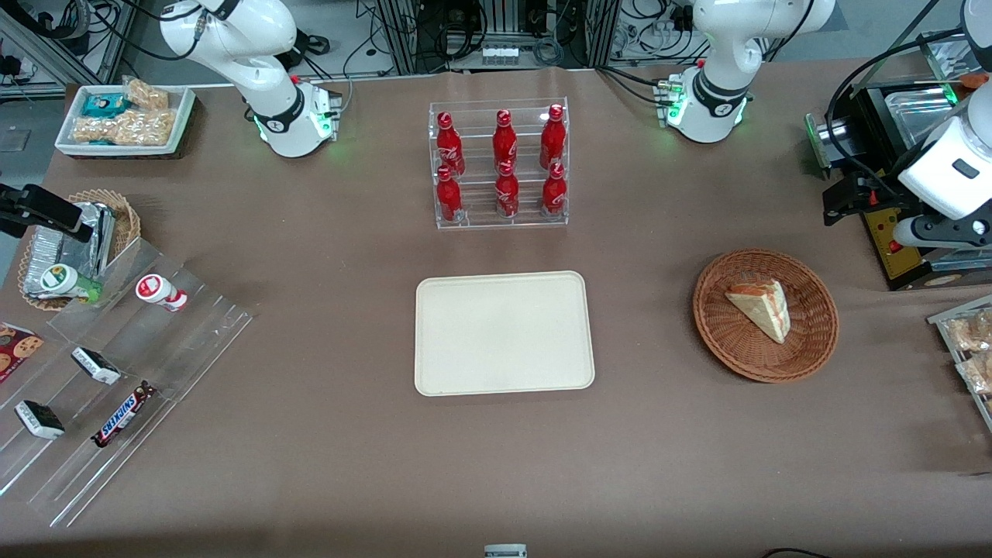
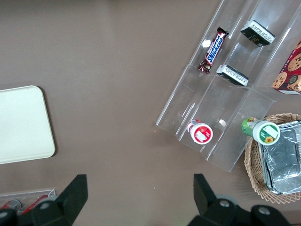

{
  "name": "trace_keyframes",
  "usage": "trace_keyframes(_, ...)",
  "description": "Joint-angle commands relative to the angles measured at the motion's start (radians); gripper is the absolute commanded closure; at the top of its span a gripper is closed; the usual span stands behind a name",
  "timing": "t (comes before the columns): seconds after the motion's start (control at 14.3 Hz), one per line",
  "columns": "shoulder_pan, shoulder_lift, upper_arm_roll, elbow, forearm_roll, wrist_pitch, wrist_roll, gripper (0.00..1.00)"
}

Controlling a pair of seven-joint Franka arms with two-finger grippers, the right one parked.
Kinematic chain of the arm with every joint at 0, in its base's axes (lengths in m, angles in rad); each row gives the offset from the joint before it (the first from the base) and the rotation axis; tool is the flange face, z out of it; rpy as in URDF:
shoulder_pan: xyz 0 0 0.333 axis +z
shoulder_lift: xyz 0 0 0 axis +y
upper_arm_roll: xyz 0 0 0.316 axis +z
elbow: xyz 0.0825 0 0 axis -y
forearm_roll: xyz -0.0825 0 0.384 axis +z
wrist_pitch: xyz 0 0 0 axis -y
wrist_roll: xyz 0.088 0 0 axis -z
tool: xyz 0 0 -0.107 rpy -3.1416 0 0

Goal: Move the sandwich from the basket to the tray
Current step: 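Move the left gripper over the wicker basket above the sandwich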

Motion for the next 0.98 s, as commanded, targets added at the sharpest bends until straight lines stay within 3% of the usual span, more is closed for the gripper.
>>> trace_keyframes(0.0,-0.003,-0.012,0.003,0.005,0.005,-0.016,-0.008,0.0)
trace_keyframes(0.91,-0.002,0.017,0.001,-0.019,-0.001,-0.034,-0.018,0.0)
